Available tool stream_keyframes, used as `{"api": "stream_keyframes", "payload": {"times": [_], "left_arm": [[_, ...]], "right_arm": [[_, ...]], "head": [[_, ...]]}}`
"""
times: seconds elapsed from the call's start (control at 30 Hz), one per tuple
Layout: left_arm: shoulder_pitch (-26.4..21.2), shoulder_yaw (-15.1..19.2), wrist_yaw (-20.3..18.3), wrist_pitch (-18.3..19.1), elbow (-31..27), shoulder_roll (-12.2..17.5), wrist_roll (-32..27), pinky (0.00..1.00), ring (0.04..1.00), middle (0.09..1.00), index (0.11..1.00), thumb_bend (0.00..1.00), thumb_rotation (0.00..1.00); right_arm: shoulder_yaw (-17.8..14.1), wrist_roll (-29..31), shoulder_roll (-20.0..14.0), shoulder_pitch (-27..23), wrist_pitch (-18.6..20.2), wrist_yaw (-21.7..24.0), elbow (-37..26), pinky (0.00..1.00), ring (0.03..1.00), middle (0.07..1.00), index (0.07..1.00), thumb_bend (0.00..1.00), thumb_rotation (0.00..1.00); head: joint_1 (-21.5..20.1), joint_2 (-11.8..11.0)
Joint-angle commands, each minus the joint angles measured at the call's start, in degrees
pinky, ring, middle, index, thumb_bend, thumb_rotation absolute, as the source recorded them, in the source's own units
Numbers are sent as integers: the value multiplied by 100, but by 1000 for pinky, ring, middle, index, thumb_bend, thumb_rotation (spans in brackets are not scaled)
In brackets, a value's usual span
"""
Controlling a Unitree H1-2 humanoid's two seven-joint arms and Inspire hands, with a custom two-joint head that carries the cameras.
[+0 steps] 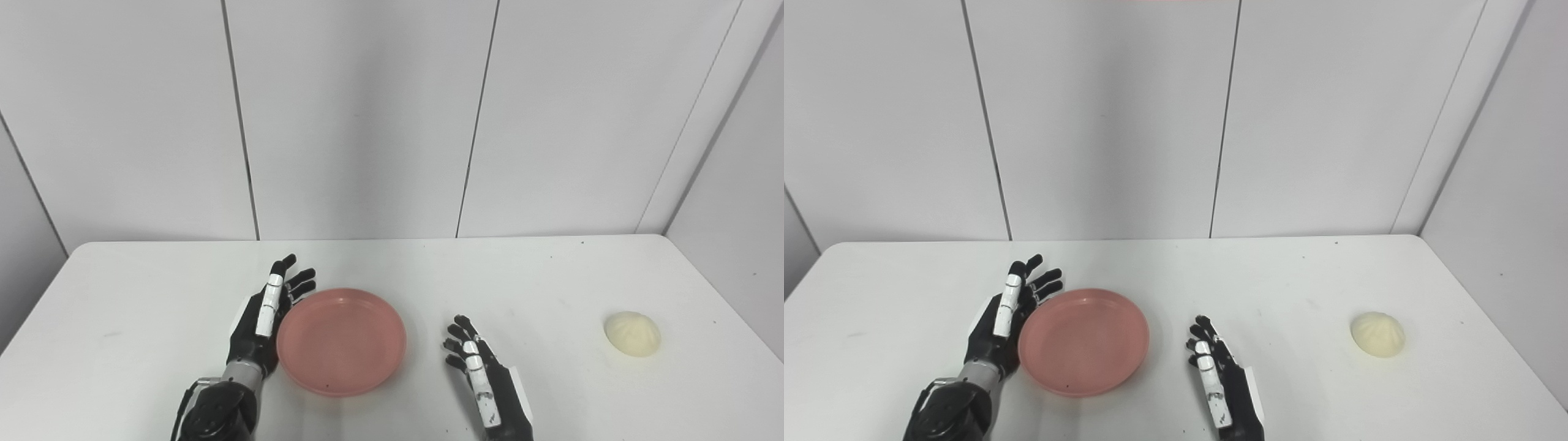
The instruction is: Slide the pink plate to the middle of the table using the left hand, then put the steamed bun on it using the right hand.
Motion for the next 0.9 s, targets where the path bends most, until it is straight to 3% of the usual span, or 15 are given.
{"api": "stream_keyframes", "payload": {"times": [0.0,0.13,0.33,0.57,0.67,0.8,0.87], "left_arm": [[-72,-52,4,69,-62,-116,2,826,862,831,925,690,970],[-13,-33,-3,54,-58,-233,-37,842,870,836,926,697,969],[93,122,55,-91,67,-359,-144,840,865,836,916,715,934],[54,226,66,-236,224,-323,-176,826,864,849,929,705,958],[30,249,21,-296,300,-274,-184,825,861,839,921,716,943],[-15,294,25,-378,394,-221,-176,815,858,835,924,707,939],[-38,342,-9,-406,451,-210,-230,817,861,834,919,707,933]], "right_arm": [[88,-38,71,92,189,32,-121,806,843,879,884,493,1000],[147,-226,12,167,98,16,-190,796,835,877,884,484,1000],[229,-688,-120,205,-678,-222,36,751,818,867,874,467,1000],[2,-1045,-210,0,-1238,-715,319,648,737,802,836,524,972],[-107,-1176,-245,-126,-1291,-867,281,634,745,806,832,568,962],[-172,-1406,-364,-225,-1079,-863,-73,658,769,831,843,653,961],[-240,-1622,-543,-293,-1152,-892,-259,660,776,845,858,688,959]], "head": [[6,4],[-83,24],[-154,-50],[-276,-199],[-410,-266],[-575,-321],[-634,-348]]}}
